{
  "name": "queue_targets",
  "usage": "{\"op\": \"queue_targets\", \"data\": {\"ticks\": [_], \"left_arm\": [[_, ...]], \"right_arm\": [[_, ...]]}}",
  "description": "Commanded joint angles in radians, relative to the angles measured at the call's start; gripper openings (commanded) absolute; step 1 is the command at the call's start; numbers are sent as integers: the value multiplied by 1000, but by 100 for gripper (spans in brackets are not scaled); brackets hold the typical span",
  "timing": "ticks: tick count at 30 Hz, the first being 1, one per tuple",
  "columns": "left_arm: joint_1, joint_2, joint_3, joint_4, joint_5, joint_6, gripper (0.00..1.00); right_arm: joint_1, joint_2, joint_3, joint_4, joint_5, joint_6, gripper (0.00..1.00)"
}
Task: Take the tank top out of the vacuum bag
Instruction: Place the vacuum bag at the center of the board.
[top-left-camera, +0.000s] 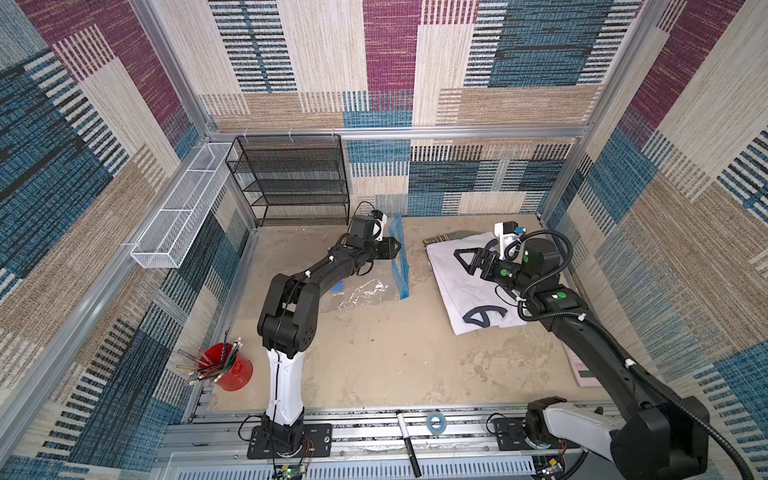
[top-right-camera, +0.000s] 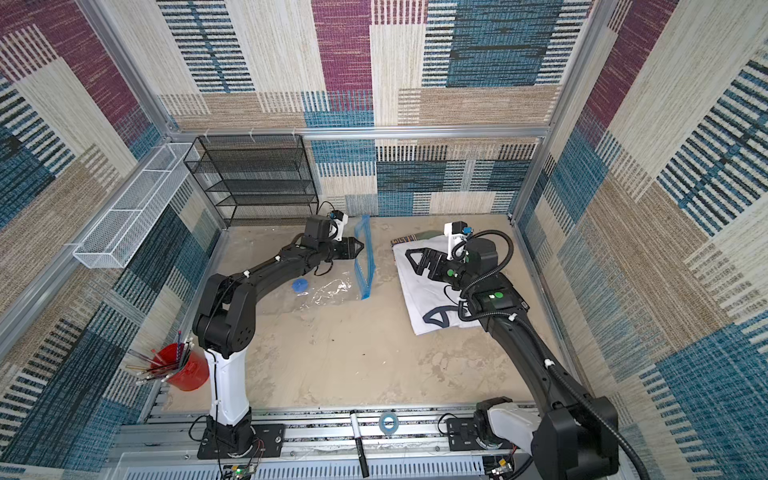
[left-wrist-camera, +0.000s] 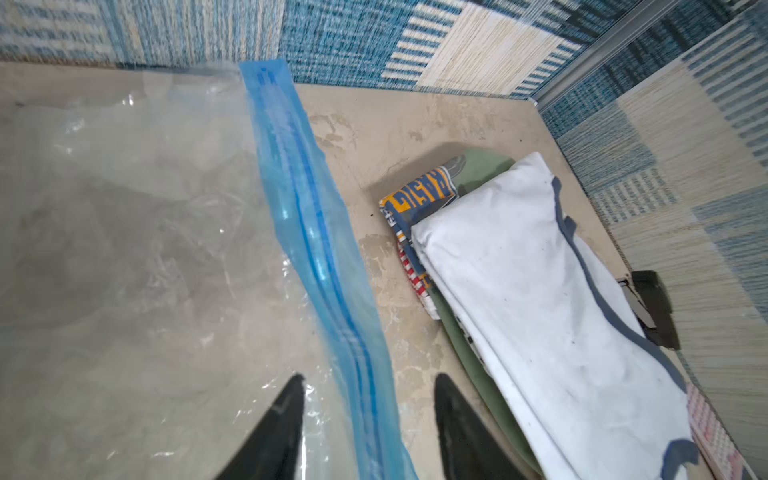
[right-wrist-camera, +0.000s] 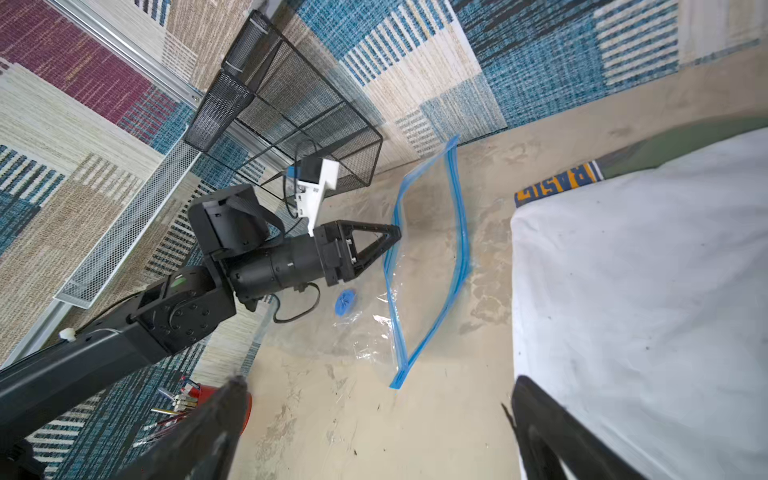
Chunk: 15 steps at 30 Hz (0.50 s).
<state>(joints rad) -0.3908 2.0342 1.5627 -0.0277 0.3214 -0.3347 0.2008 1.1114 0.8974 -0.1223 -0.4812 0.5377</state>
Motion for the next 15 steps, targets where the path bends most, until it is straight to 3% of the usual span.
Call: {"op": "queue_targets", "data": {"ticks": [1,6,8,15], "left_arm": [[3,-114,-8,44,65,53,67],[7,-350,-10,-14,129,101,85],[7,-467,-37,-77,95,137,93],[26,-1010,-452,-275,-411,221,99]], "right_arm": [[-1,-78,-44,-62,79,-4,99],[-13,-128,-100,-42,89,11,99],[-16,-135,-97,-29,93,9,99],[-144,-218,-15,-121,178,-55,99]]}}
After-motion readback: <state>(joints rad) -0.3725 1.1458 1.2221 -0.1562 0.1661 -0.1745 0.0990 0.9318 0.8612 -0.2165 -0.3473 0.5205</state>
